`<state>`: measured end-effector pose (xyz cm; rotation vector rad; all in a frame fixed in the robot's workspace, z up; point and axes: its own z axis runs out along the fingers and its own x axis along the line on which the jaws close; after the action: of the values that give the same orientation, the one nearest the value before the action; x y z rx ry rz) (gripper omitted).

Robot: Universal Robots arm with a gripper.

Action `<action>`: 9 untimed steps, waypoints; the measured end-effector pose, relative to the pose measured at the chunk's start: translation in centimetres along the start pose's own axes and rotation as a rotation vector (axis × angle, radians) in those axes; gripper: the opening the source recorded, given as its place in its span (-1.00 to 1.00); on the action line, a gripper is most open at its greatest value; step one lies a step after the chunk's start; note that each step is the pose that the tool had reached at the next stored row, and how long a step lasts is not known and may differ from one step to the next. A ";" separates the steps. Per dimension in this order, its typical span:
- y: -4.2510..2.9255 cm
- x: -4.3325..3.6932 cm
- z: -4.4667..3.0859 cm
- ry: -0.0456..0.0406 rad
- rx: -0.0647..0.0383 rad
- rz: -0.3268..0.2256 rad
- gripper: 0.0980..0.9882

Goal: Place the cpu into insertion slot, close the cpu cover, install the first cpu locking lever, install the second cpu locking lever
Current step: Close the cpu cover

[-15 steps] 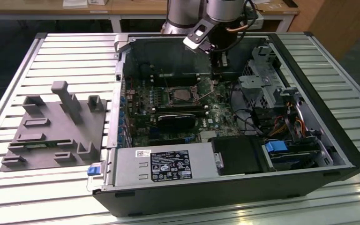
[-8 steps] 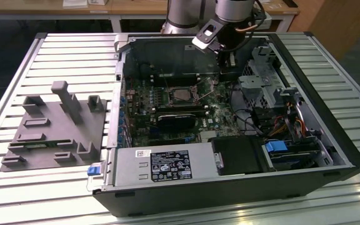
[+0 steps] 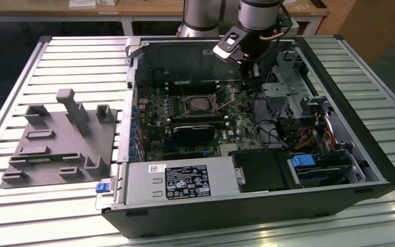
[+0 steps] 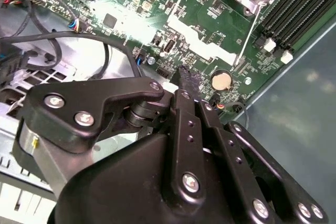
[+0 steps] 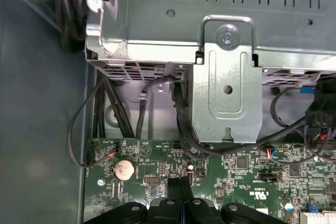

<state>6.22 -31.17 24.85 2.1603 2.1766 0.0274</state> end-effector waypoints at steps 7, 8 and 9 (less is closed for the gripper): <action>-0.05 0.04 1.02 -0.0016 0.005 0.000 -0.99; -0.06 0.05 1.15 -0.0018 0.006 0.000 -0.99; -0.06 0.05 1.24 -0.0020 0.006 0.000 -0.99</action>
<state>6.23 -31.18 23.61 2.1621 2.1787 0.0189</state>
